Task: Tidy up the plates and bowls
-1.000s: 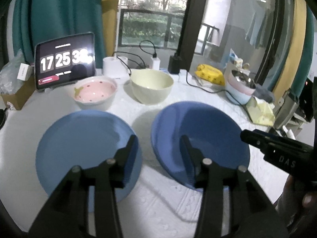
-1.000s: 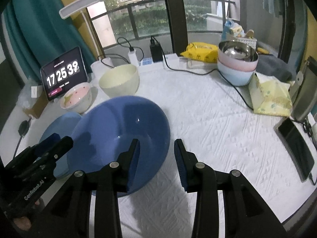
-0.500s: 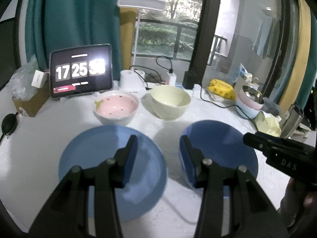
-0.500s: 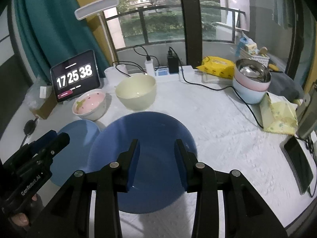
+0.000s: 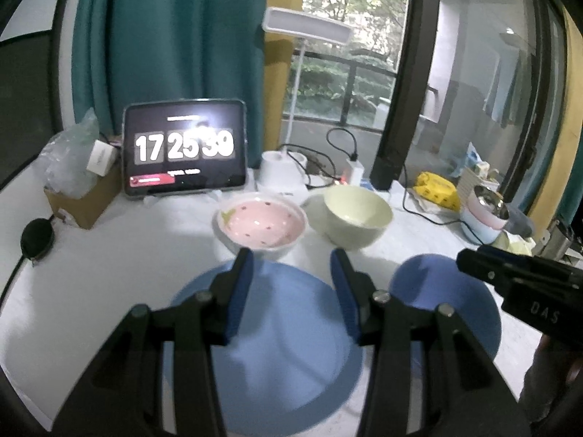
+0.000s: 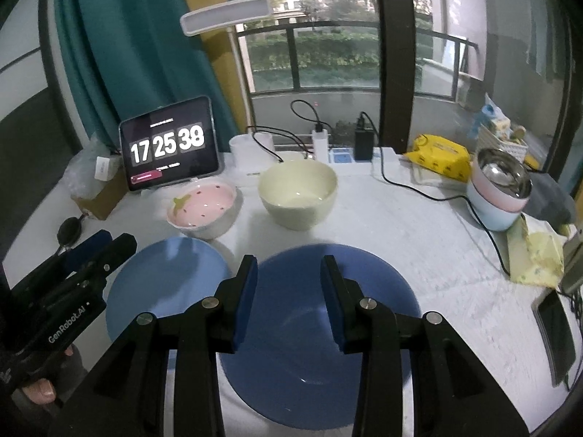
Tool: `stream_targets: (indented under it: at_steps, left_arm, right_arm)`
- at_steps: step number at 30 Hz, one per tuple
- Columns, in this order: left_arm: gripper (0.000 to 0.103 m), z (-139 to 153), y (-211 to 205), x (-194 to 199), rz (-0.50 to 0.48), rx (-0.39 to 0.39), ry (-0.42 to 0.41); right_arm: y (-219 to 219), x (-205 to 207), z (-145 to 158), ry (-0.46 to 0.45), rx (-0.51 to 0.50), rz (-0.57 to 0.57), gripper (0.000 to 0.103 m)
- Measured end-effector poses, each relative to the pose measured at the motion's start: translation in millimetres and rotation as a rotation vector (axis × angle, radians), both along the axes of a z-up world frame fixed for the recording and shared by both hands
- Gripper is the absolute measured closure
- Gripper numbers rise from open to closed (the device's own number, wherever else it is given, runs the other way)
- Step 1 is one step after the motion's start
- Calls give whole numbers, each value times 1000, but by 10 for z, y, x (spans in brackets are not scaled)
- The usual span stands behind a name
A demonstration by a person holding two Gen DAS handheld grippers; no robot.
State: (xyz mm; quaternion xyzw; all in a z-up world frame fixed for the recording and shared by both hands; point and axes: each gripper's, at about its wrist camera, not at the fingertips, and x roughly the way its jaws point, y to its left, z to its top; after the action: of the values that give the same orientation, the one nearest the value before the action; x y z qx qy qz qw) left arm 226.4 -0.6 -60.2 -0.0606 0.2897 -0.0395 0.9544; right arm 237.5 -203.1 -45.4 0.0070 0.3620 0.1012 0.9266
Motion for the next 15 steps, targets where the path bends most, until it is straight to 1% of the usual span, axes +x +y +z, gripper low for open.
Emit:
stream_targets:
  at_steps: [6,15]
  left_arm:
    - [58,11,206,48,26,-12,-10]
    - [58,-4,458,225,48,2,-14]
  right_arm:
    - [201,112,22,-8,-6,26,65]
    - [484,322,26,-11,-11,47,65]
